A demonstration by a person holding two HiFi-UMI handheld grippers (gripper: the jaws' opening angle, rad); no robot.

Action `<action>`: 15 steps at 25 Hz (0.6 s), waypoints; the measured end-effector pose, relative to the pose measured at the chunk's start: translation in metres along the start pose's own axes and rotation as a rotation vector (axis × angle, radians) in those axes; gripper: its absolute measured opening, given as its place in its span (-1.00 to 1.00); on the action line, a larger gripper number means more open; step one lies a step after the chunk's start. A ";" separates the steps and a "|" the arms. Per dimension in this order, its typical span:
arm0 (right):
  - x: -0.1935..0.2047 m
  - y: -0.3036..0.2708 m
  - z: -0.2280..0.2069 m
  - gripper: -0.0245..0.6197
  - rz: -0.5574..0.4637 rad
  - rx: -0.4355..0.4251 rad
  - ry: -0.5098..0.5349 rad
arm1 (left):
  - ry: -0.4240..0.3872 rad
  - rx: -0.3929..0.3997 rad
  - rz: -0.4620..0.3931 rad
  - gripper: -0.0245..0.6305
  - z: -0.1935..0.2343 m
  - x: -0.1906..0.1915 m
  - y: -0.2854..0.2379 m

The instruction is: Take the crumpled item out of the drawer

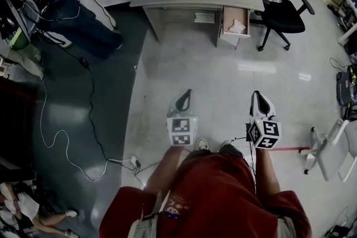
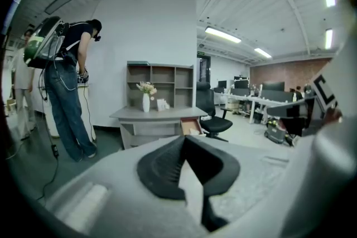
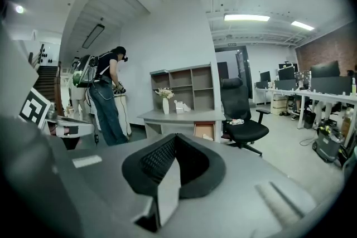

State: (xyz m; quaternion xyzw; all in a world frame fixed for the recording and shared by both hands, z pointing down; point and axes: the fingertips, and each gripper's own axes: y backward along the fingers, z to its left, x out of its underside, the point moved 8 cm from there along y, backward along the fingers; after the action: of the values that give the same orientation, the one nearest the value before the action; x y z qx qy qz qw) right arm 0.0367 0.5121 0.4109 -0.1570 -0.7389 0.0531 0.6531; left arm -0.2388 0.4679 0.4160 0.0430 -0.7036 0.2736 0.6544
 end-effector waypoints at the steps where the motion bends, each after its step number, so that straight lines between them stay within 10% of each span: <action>1: 0.001 -0.002 0.004 -0.92 0.001 0.003 -0.002 | -0.003 0.006 0.001 -0.93 0.004 0.001 0.000; 15: 0.009 -0.021 0.023 -0.92 0.020 0.030 0.004 | -0.020 0.042 0.011 -0.93 0.030 0.010 -0.016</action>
State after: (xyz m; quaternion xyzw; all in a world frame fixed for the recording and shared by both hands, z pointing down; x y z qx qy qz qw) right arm 0.0096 0.4976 0.4225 -0.1548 -0.7352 0.0702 0.6561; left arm -0.2607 0.4445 0.4308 0.0556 -0.7044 0.2914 0.6448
